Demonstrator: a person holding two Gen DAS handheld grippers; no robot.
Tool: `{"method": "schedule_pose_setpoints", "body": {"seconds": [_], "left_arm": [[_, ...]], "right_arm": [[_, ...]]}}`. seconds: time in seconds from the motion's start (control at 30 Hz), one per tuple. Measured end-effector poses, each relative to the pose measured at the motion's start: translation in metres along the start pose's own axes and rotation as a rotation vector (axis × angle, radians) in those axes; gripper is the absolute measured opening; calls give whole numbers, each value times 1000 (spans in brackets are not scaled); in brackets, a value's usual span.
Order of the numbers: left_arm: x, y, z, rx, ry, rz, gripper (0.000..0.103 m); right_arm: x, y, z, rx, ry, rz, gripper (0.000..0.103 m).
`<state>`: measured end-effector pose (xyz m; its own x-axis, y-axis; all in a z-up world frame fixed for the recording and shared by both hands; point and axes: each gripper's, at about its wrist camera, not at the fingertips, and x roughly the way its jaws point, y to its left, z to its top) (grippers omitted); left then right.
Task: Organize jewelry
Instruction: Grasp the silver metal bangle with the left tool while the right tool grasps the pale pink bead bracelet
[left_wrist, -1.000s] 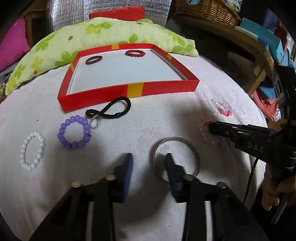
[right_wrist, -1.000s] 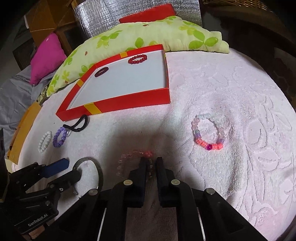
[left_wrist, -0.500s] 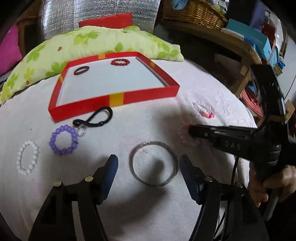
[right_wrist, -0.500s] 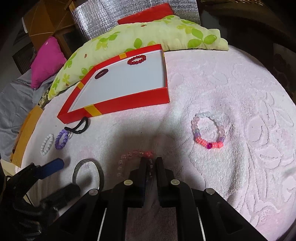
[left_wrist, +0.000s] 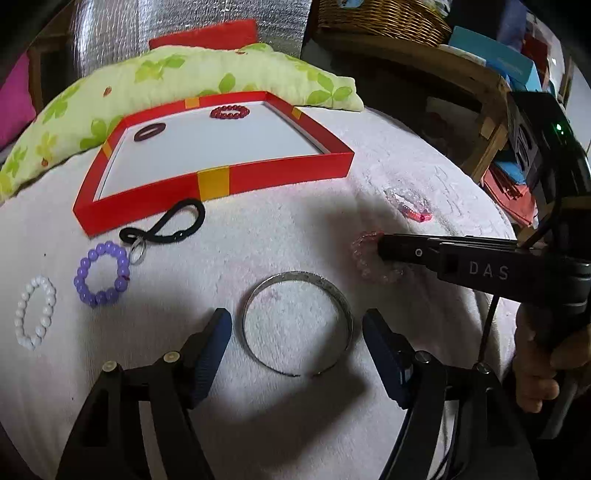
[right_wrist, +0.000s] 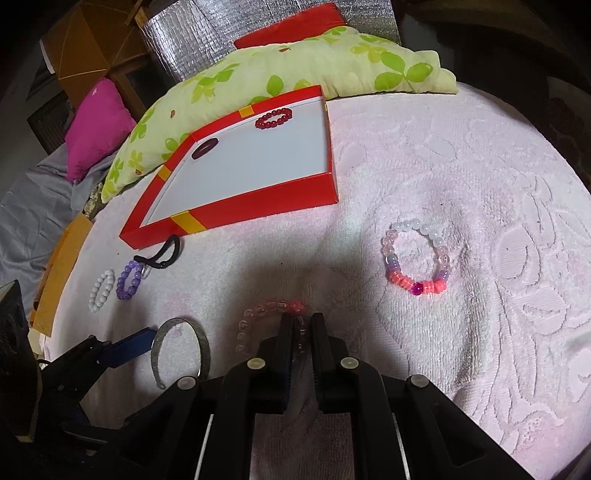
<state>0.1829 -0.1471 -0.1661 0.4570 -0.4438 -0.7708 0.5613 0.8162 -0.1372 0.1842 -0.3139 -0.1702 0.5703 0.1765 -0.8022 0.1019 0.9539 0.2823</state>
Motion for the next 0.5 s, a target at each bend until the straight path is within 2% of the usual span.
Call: {"method": "schedule_pose_setpoints", "body": {"seconds": [0.1, 0.13, 0.17, 0.5], "left_arm": [[0, 1, 0, 2, -13, 3, 72], [0, 1, -1, 5, -18, 12, 64], [0, 1, -1, 9, -21, 17, 63], [-10, 11, 0, -11, -47, 29, 63]], "right_arm": [[0, 0, 0, -1, -1, -1, 10], [0, 0, 0, -1, -2, -1, 10], [0, 0, 0, -1, -3, -1, 10], [-8, 8, -2, -30, -29, 17, 9]]}}
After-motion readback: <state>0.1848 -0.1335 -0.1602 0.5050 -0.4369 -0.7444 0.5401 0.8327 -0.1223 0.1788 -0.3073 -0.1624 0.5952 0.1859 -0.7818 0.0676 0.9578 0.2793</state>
